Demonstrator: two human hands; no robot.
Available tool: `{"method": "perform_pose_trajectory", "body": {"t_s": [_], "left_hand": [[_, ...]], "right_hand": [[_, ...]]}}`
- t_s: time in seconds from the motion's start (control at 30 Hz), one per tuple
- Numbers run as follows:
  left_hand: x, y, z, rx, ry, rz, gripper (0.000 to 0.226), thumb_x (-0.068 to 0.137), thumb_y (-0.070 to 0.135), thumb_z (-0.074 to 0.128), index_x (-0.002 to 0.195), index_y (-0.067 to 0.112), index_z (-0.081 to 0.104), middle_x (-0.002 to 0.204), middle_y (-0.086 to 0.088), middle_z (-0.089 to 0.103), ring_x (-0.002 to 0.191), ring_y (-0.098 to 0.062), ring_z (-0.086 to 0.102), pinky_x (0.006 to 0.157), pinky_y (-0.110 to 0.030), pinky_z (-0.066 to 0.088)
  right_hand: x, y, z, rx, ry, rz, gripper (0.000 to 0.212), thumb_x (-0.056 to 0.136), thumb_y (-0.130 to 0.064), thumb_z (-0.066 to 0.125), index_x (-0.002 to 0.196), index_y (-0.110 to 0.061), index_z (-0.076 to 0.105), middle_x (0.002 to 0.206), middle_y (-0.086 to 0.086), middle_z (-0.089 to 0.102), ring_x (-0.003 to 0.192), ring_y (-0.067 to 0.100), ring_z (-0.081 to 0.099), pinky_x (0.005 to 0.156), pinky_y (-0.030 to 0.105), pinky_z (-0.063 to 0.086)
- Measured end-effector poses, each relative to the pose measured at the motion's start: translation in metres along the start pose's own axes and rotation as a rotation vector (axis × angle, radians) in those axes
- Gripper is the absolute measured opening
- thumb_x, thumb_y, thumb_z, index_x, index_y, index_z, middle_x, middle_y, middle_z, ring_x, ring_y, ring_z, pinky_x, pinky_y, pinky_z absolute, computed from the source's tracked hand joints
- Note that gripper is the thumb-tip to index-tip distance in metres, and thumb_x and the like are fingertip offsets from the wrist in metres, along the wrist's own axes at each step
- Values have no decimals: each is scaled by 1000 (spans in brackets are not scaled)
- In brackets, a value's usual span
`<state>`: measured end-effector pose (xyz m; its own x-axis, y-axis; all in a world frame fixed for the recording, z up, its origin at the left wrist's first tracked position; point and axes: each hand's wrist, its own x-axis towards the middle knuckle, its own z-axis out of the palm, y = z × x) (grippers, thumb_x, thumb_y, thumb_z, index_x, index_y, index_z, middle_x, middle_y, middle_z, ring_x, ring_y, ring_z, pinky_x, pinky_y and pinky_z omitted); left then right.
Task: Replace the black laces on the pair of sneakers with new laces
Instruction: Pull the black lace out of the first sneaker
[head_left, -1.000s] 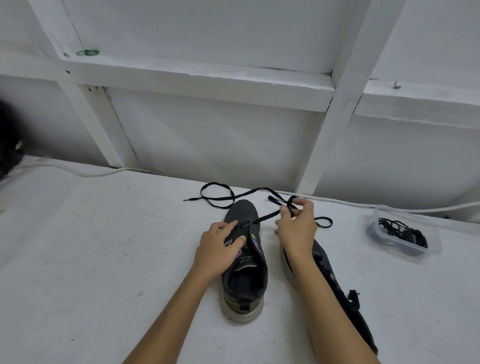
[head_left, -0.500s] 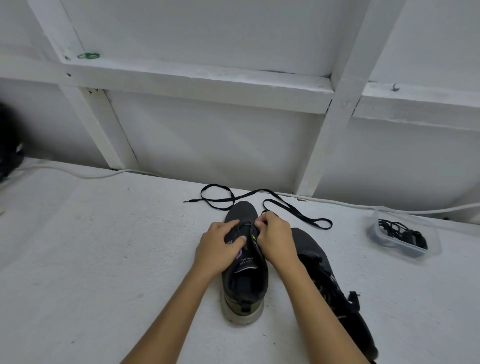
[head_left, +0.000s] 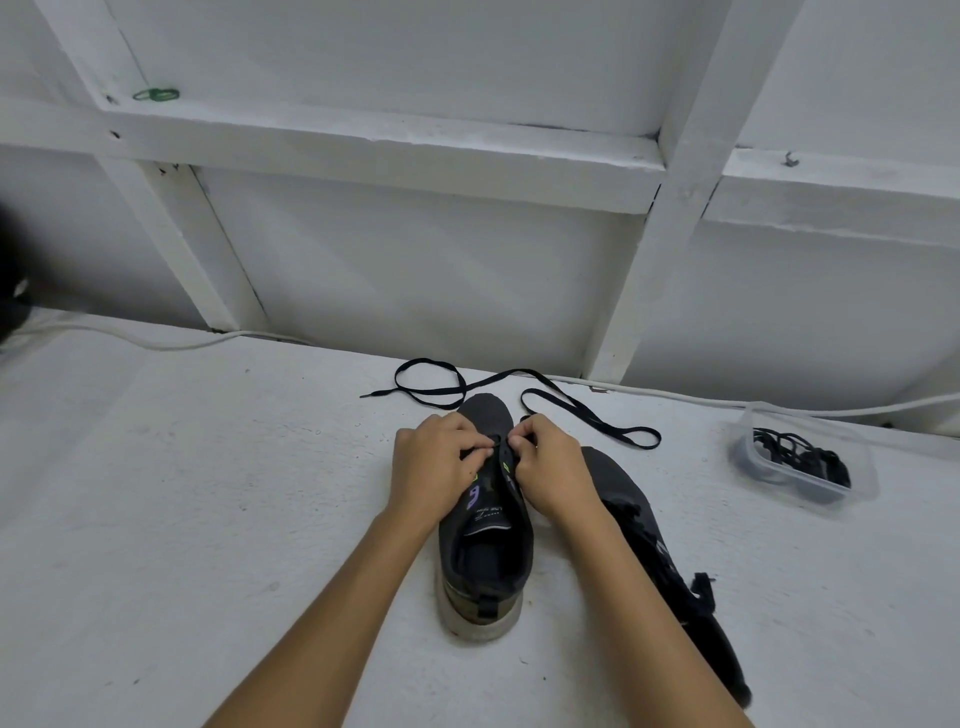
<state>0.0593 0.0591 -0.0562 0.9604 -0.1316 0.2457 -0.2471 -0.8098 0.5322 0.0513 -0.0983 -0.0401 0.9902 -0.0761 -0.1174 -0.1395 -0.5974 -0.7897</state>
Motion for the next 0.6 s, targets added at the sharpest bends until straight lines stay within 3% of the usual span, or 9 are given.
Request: {"method": "perform_pose_trajectory", "body": {"t_s": [0.13, 0.23, 0.33, 0.4, 0.47, 0.53, 0.6], "left_hand": [[1, 2, 7, -112, -85, -71, 8, 93, 32, 63, 94, 30, 71, 96, 18, 53, 99, -8, 49, 83, -36, 42], [4, 1, 8, -88, -145, -19, 9, 96, 28, 57, 96, 25, 66, 101, 14, 51, 104, -12, 47, 84, -38, 41], [7, 0, 10, -2, -158, 41, 11, 98, 25, 54, 100, 22, 64, 105, 9, 53, 106, -16, 46, 82, -38, 38], [6, 0, 10, -20, -141, 25, 11, 98, 24, 53, 100, 22, 64, 105, 8, 53, 104, -16, 45, 80, -37, 36], [4, 1, 12, -31, -125, 12, 11, 99, 24, 52, 99, 22, 62, 104, 8, 52, 101, -15, 45, 80, -37, 36], [3, 3, 13, -42, -126, -8, 11, 100, 25, 50, 98, 22, 61, 104, 9, 51, 100, -15, 47, 81, -38, 40], [5, 4, 12, -40, -136, -20, 12, 100, 25, 51, 98, 23, 62, 105, 8, 52, 101, -16, 48, 81, -41, 43]], "right_hand": [[-1, 4, -4, 24, -4, -6, 8, 98, -13, 59, 98, -18, 65, 85, -11, 62, 76, 0, 54, 62, 6, 38], [0, 5, -5, 58, 1, 1, 10, 95, -14, 64, 99, -21, 70, 78, -11, 61, 69, 3, 55, 63, 9, 43], [1, 4, -3, 107, 5, 58, 14, 93, -14, 66, 95, -26, 72, 75, -10, 61, 68, 10, 58, 76, 37, 60], [0, 1, -2, 121, 11, 75, 13, 92, -14, 67, 93, -26, 73, 73, -10, 61, 68, 13, 60, 78, 42, 61], [2, 1, -2, 107, 21, 66, 10, 93, -14, 66, 94, -22, 72, 73, -9, 61, 68, 13, 60, 73, 34, 58], [2, -1, -3, 44, 27, 53, 8, 96, -13, 63, 95, -17, 70, 74, -10, 59, 69, 9, 57, 63, 13, 43], [1, -2, 0, 14, 36, 43, 9, 98, -12, 58, 95, -17, 65, 79, -9, 61, 75, 10, 56, 60, 10, 36]]}}
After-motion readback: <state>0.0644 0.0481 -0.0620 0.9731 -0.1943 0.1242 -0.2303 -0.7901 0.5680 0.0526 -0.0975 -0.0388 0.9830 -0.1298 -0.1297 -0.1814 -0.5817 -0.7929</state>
